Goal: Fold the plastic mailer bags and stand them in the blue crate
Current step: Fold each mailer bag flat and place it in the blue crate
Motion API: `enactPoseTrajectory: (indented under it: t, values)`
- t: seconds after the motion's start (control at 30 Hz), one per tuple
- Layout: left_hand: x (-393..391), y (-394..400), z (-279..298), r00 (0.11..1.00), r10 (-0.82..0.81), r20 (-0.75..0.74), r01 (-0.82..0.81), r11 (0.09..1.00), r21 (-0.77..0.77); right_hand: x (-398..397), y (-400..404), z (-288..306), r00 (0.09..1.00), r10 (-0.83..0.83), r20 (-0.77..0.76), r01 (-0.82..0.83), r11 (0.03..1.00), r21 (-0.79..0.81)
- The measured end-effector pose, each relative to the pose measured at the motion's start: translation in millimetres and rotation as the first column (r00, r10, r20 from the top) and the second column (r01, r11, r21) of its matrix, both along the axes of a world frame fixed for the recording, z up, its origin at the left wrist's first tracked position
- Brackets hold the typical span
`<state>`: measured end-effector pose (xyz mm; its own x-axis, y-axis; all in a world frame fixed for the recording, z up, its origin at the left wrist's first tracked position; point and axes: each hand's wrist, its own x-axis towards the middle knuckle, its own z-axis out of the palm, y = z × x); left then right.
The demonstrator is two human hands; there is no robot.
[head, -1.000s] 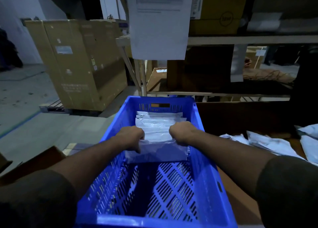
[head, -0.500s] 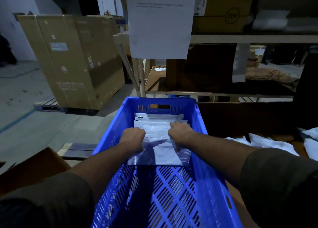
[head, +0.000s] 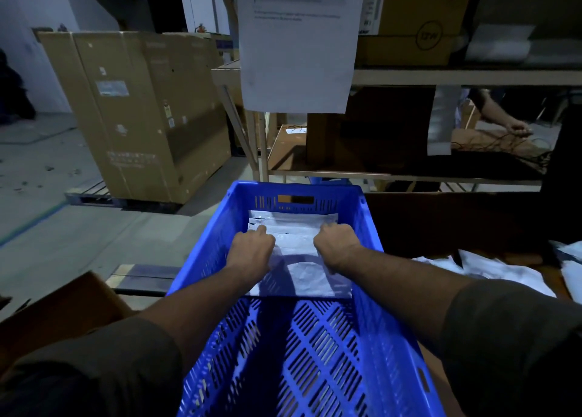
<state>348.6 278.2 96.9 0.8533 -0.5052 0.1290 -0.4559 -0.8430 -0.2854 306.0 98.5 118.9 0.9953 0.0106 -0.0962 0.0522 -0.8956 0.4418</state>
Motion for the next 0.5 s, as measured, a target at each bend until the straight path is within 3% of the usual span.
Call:
enactPoseTrajectory:
  t: [0.13,0.27,0.5]
  values:
    - [-4.0,4.5,-7.1,0.997,0.008,-0.079,-0.010,1.000,-0.024,-5.5,0.8,-2.9,1.000,-0.010,-0.030,0.010,1.000,0.004]
    - [-7.6,5.3,-0.7,0.999,0.005,-0.048,-0.007,0.999,-0.032,-9.9,2.3,0.0,0.999,-0.021,-0.039,0.021,1.000,0.003]
    - [-17.3,6.4,9.4,1.000,0.003,0.008,-0.002,0.999,-0.052,-23.8,0.5,11.3,0.995,-0.002,0.096,-0.005,0.998,0.068]
